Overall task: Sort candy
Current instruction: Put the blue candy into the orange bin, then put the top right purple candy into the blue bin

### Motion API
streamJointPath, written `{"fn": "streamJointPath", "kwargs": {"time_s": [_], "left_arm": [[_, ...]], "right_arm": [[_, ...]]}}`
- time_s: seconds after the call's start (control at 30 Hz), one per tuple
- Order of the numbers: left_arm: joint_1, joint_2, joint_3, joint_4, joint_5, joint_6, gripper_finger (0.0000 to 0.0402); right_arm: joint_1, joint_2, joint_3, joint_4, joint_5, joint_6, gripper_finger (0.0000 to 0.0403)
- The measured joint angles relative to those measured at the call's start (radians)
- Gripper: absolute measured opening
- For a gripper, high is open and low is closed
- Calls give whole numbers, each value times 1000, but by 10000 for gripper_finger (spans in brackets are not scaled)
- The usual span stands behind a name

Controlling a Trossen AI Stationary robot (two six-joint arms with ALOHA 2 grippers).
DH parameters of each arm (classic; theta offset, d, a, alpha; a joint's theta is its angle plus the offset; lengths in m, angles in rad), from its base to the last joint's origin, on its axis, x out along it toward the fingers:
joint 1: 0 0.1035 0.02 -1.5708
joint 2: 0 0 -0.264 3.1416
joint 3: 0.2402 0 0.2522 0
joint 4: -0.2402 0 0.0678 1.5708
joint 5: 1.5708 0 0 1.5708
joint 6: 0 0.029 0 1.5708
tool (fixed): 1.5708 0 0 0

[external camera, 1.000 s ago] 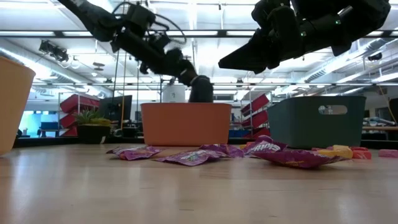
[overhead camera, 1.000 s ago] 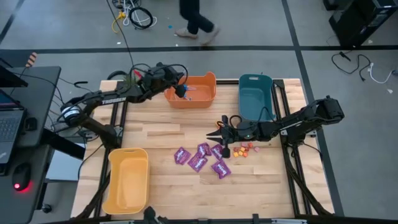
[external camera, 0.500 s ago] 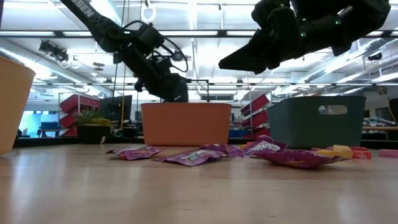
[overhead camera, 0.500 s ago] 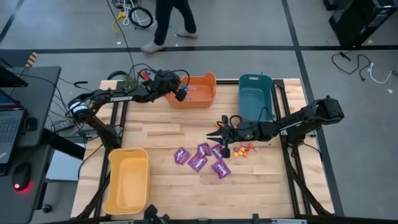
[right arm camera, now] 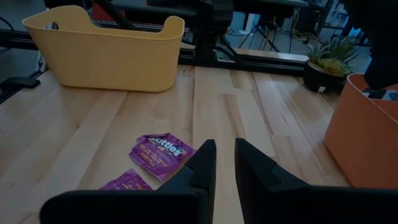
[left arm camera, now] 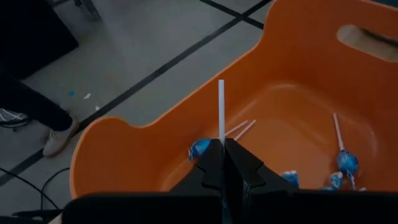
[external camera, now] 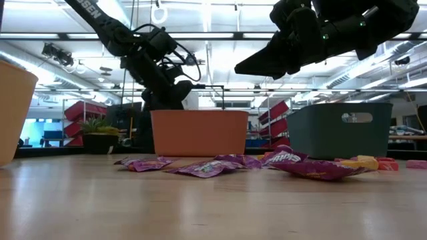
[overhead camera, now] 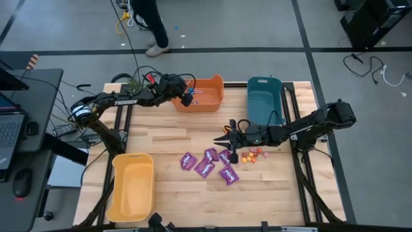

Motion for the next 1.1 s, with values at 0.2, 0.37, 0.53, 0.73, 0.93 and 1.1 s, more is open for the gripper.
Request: {"fn": "streamJointPath", "kwargs": {"time_s": [0.2, 0.37, 0.53, 0.73, 0.93, 1.1], "left_arm": [[0, 0, 0, -19, 0, 0, 6], [0, 0, 0, -16, 0, -2, 15], [0, 0, 0, -13, -5, -23, 29], [0, 0, 0, -13, -7, -23, 48], [0, 0, 0, -14, -7, -23, 66], [0, 0, 0, -14, -7, -23, 68]], "right_arm": [[0, 0, 0, 0, 0, -1, 46], [0, 0, 0, 0, 0, -3, 46], [0, 0, 0, 0, 0, -4, 46], [0, 0, 0, 0, 0, -4, 46], [0, 0, 0, 0, 0, -4, 46], [0, 0, 0, 1, 0, -5, 46]]}}
